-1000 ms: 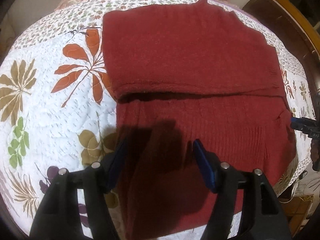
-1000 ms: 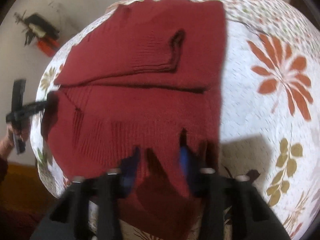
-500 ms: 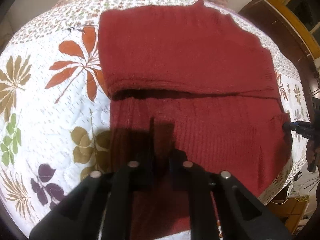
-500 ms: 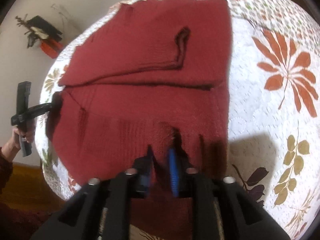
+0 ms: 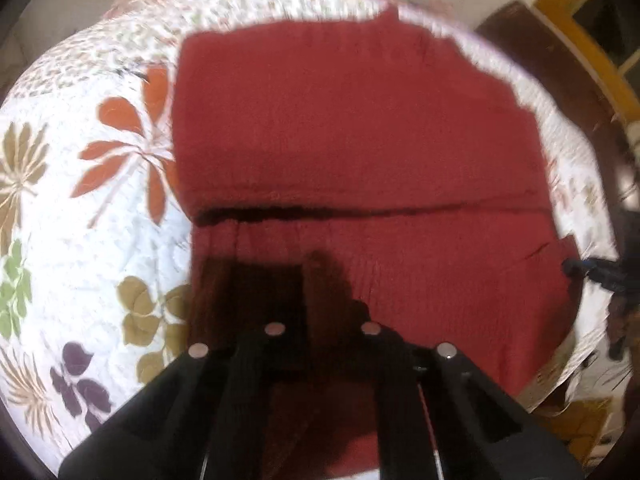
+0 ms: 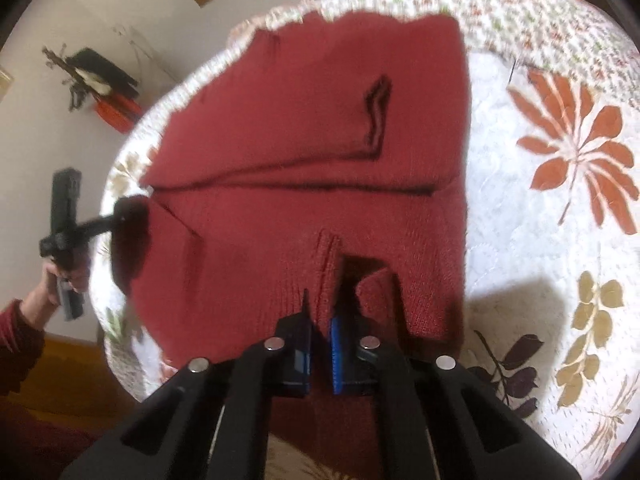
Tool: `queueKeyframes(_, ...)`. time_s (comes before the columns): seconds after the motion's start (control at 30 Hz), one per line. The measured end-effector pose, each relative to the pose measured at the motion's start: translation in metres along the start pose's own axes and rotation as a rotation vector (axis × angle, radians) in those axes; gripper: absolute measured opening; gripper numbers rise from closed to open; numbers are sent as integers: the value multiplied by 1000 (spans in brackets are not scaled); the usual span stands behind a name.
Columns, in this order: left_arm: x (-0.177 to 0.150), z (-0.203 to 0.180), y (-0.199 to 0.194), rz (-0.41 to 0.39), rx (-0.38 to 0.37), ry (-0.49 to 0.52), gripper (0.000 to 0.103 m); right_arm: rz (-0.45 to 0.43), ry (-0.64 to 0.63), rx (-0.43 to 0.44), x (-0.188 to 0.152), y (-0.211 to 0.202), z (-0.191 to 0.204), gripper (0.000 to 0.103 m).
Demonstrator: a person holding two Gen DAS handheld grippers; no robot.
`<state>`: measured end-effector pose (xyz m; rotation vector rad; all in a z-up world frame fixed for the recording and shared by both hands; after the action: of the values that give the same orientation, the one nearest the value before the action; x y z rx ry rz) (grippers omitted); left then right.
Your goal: Fold small clothes
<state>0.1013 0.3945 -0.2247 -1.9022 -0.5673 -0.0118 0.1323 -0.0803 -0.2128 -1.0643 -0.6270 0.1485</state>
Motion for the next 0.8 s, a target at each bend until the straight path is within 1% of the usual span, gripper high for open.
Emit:
queueKeyframes(0.17, 8, -1, -50, -117, -64, -12, 6, -99, 21, 4, 13, -40, -2, 7)
queueKeyframes(0.27, 17, -1, -66, -174, -80, -24, 6, -163, 37, 12, 27, -59, -7, 7)
queueKeyframes(0.3, 25, -2, -72, -201, -89, -33, 6, -175, 36, 10, 31, -63, -7, 7)
queueKeyframes(0.4, 47, -4, -78, -238, -113, -48, 6, -219, 23, 9, 54, -74, -11, 7)
queueKeyframes(0.47, 71, -15, -75, -258, -115, -45, 6, -236, 13, -3, 76, -76, -16, 7)
queueKeyframes(0.57, 103, -26, -65, -283, -101, -26, 6, -234, -21, -32, 109, -72, -22, 7)
queueKeyframes(0.67, 137, -27, -50, -285, -97, -41, 6, -233, -30, -48, 138, -65, -33, 7)
queueKeyframes(0.8, 174, -30, -32, -300, -63, -32, 6, -237, -11, -75, 174, -54, -57, 7)
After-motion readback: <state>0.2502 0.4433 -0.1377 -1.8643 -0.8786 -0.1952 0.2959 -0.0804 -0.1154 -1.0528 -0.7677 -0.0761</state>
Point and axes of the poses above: each gripper's, at about its wrist camera, not at the fingertips, and y roughly the way its jaws point, z to its left, x to its top, the point moved 6 cm from there along y, roughly the way its jaws point, and after that the axes turned 14 degrees about -y, right-handed, at the moved point
